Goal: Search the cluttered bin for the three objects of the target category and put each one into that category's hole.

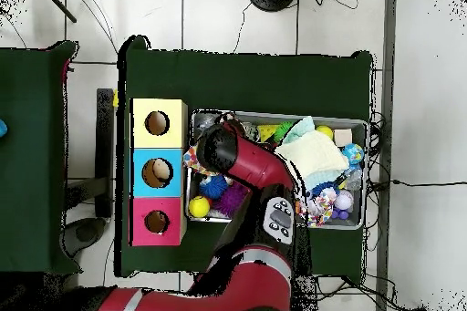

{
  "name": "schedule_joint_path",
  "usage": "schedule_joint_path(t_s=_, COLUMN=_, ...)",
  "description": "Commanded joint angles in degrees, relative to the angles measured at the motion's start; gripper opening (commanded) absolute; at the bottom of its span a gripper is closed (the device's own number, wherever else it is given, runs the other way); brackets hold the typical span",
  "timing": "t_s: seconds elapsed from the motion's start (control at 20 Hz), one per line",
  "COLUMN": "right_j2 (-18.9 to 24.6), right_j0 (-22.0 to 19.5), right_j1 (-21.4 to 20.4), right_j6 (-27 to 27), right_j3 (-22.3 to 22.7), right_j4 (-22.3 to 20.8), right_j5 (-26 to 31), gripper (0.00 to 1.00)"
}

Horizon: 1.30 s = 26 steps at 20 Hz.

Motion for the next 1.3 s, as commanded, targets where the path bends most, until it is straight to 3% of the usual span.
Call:
schedule_joint_path(t_s=0.05, right_j2=8.01, right_j0=-4.29, right_j1=8.47, right_j6=-15.09, right_j3=-10.84, right_j4=-16.76, right_j5=0.35, gripper=1.0)
schedule_joint_path(t_s=0.25, right_j2=9.67, right_j0=-5.0, right_j1=9.49, right_j6=-12.66, right_j3=-12.18, right_j4=-24.34, right_j5=-0.62, gripper=1.0)
schedule_joint_path(t_s=0.5, right_j2=13.78, right_j0=-5.94, right_j1=10.52, right_j6=-9.35, right_j3=-15.18, right_j4=-28.46, right_j5=4.05, gripper=1.0)
schedule_joint_path(t_s=0.65, right_j2=15.84, right_j0=-6.1, right_j1=11.25, right_j6=-11.69, right_j3=-17.47, right_j4=-31.07, right_j5=9.42, gripper=1.0)
schedule_joint_path(t_s=0.9, right_j2=7.93, right_j0=0.43, right_j1=12.12, right_j6=-8.13, right_j3=-21.54, right_j4=-37.13, right_j5=9.33, gripper=1.0)
schedule_joint_path(t_s=1.1, right_j2=7.41, right_j0=1.45, right_j1=8.16, right_j6=-5.1, right_j3=-18.97, right_j4=-37.54, right_j5=15.01, gripper=1.0)
schedule_joint_path(t_s=1.3, right_j2=8.1, right_j0=2.14, right_j1=2.07, right_j6=-3.99, right_j3=-13.09, right_j4=-37.69, right_j5=18.55, gripper=1.0)
